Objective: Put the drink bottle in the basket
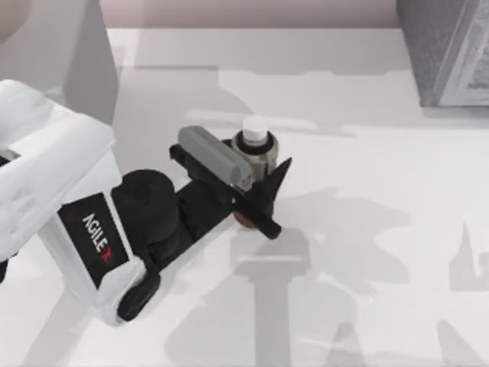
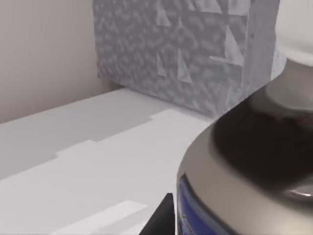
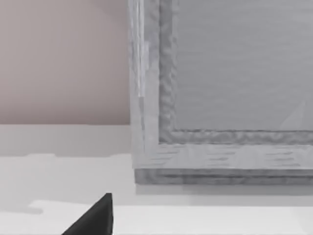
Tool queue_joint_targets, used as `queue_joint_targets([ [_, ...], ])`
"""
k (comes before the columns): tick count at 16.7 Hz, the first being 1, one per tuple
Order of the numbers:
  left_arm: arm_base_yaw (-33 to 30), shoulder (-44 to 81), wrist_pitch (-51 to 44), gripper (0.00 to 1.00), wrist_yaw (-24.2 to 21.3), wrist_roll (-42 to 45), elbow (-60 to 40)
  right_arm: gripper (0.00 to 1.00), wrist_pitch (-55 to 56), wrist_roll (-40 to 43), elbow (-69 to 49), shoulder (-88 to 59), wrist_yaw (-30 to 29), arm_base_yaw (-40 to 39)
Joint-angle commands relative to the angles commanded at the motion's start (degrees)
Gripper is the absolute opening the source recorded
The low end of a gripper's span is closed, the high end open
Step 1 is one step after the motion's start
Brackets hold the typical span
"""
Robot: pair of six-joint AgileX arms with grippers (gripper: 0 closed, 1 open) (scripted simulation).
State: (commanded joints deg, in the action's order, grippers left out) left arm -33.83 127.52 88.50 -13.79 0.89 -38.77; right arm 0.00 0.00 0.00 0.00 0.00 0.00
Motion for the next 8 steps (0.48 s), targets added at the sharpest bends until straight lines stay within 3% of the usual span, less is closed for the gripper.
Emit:
queue_joint_targets([
  [8, 0.51, -1.39, -1.3, 0.0, -1.37, 0.43, 0.1, 1.0, 0.0, 0.0, 0.0, 0.0, 0.0, 0.0],
])
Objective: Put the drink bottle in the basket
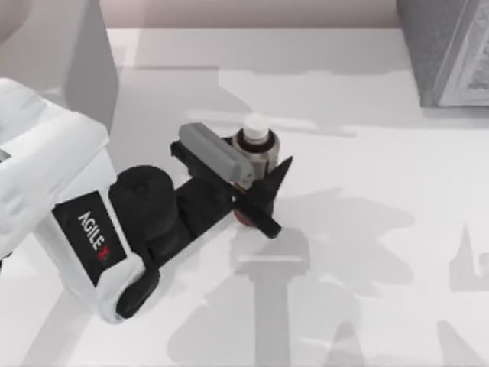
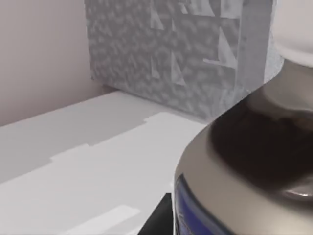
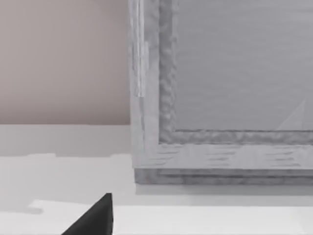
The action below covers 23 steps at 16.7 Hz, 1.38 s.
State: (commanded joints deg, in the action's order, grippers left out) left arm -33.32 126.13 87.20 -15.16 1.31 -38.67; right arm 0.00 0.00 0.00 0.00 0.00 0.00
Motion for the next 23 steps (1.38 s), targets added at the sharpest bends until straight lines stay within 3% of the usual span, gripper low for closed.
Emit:
queue_joint_targets([
  [5, 5.79, -11.81, -11.29, 0.0, -9.38, 0.5, 1.7, 1.0, 0.0, 0.0, 0.0, 0.0, 0.0, 0.0],
  [13, 23.03, -44.11, -36.47, 0.0, -20.63, 0.87, 4.19, 1.0, 0.0, 0.0, 0.0, 0.0, 0.0, 0.0],
  [19, 31.71, -60.64, -53.25, 0.0, -31.59, -0.9, 8.3, 1.0, 0.0, 0.0, 0.0, 0.0, 0.0, 0.0],
  [23, 40.35, -78.78, -69.2, 0.0, -36.9, -0.84, 10.51, 1.0, 0.0, 0.0, 0.0, 0.0, 0.0, 0.0],
])
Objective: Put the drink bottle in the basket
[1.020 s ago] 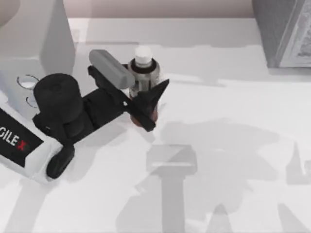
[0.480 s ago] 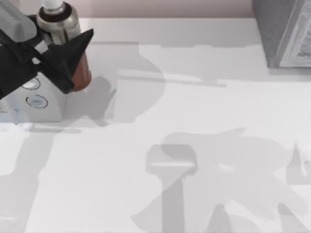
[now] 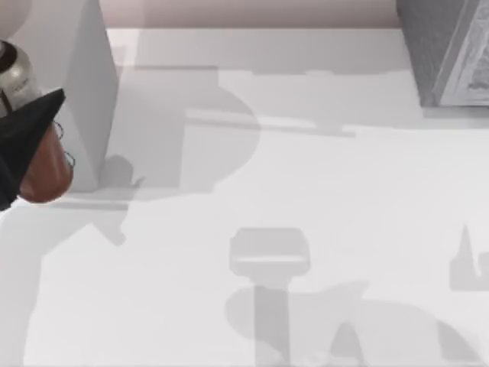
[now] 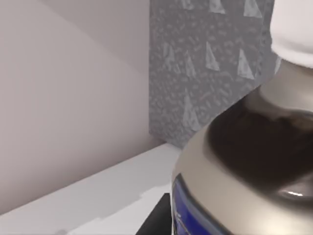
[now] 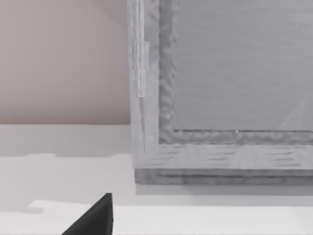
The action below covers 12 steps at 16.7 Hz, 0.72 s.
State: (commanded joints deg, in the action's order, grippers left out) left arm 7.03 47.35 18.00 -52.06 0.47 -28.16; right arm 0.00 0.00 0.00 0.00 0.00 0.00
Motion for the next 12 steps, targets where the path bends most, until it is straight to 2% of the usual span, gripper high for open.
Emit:
queue_joint_targets([
  [6, 12.68, -24.94, -21.38, 0.0, -11.46, -0.09, 3.46, 1.0, 0.0, 0.0, 0.0, 0.0, 0.0, 0.0],
  [9, 15.23, -30.26, -25.74, 0.0, -15.98, 0.46, 4.3, 1.0, 0.0, 0.0, 0.0, 0.0, 0.0, 0.0],
  [12, 15.48, -30.96, -26.28, 0.0, -16.57, 0.63, 4.37, 1.0, 0.0, 0.0, 0.0, 0.0, 0.0, 0.0],
])
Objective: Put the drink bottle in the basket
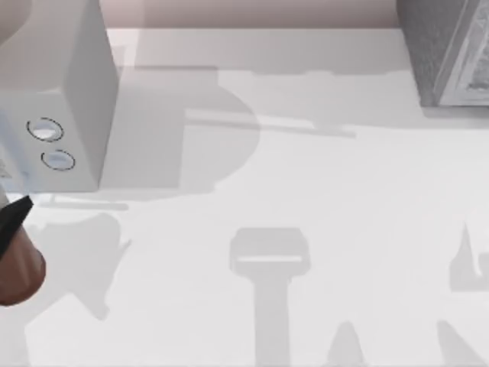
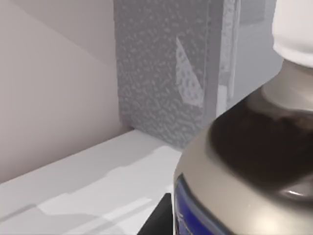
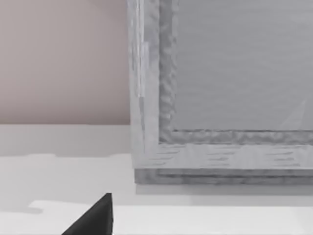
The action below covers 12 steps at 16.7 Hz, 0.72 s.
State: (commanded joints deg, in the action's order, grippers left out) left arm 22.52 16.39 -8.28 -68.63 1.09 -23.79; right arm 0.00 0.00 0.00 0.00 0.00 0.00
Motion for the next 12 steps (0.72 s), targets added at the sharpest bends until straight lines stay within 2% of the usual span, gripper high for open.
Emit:
queue_joint_targets([
  [4, -0.19, 0.19, 0.08, 0.0, 0.1, 0.08, -0.15, 1.0, 0.0, 0.0, 0.0, 0.0, 0.0, 0.0],
  [7, -0.43, 3.1, 0.49, 0.0, 3.38, 0.81, -3.3, 1.0, 0.0, 0.0, 0.0, 0.0, 0.0, 0.0],
  [9, -0.77, 7.91, 0.57, 0.0, 8.63, 1.76, -8.37, 1.0, 0.0, 0.0, 0.0, 0.0, 0.0, 0.0],
  [12, -1.2, 19.0, -0.01, 0.0, 20.91, 3.66, -20.37, 1.0, 0.0, 0.0, 0.0, 0.0, 0.0, 0.0],
])
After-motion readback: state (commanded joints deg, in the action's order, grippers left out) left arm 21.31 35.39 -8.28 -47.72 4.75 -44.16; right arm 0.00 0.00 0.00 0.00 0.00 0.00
